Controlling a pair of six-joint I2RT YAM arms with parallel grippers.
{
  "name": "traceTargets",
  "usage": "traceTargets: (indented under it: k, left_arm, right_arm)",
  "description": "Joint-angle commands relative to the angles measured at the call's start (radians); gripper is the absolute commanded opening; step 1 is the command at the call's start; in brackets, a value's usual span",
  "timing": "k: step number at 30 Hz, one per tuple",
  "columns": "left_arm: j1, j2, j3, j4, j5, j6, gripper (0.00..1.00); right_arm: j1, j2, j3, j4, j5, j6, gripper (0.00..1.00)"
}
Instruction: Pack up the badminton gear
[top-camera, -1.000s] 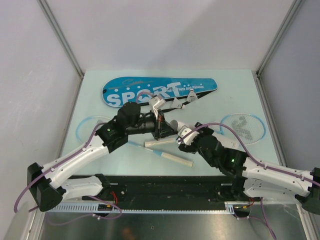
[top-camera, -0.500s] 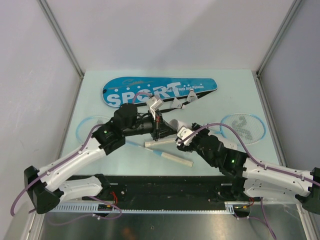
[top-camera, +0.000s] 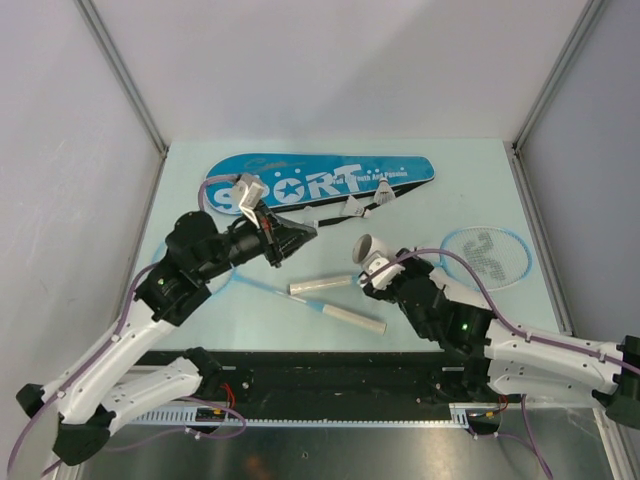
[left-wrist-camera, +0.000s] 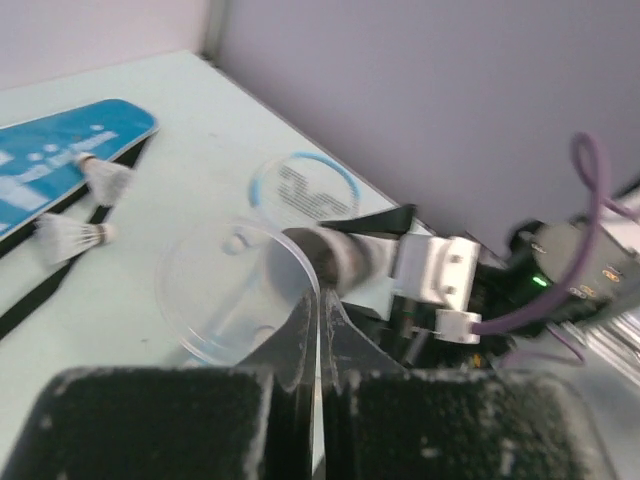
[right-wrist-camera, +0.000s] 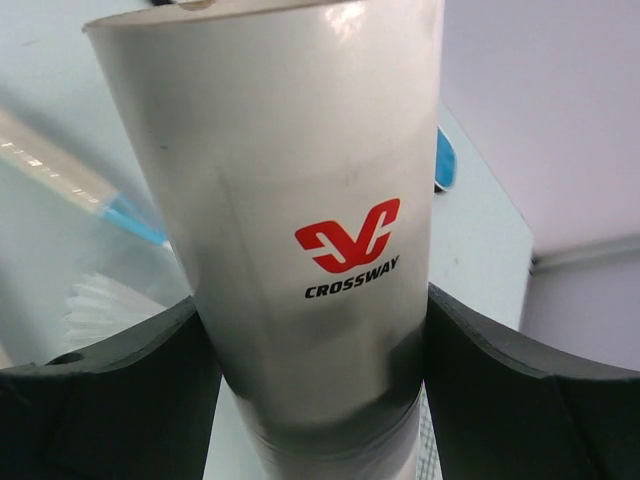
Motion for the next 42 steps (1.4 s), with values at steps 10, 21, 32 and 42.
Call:
traceTargets:
  k: [10, 21, 32, 42]
  left_arm:
    - [0.013, 0.564, 0.075, -0.167, -0.621, 0.025, 0.0]
    - [0.014, 0.87, 0.16, -0.138, -0.672, 0.033, 0.15]
    - [-0.128, 0.575, 0.052, -0.095, -0.41, -0.16, 0.69]
    - [-0.349, 0.502, -0.316, 0.451, -0.53, -0.732, 0.66]
  right_arm:
    - [0.001, -0.363, 0.05, -0.069, 0.292, 0.185, 0.34]
    - [-0.007, -0.425, 0.063, -0.146, 0.188, 0.223, 0.34]
    - [0.002, -0.422, 0.065, -0.152, 0.183, 0.239, 0.34]
    - [0.005, -0.425, 0.065, -0.149, 0.181, 0.248, 0.35]
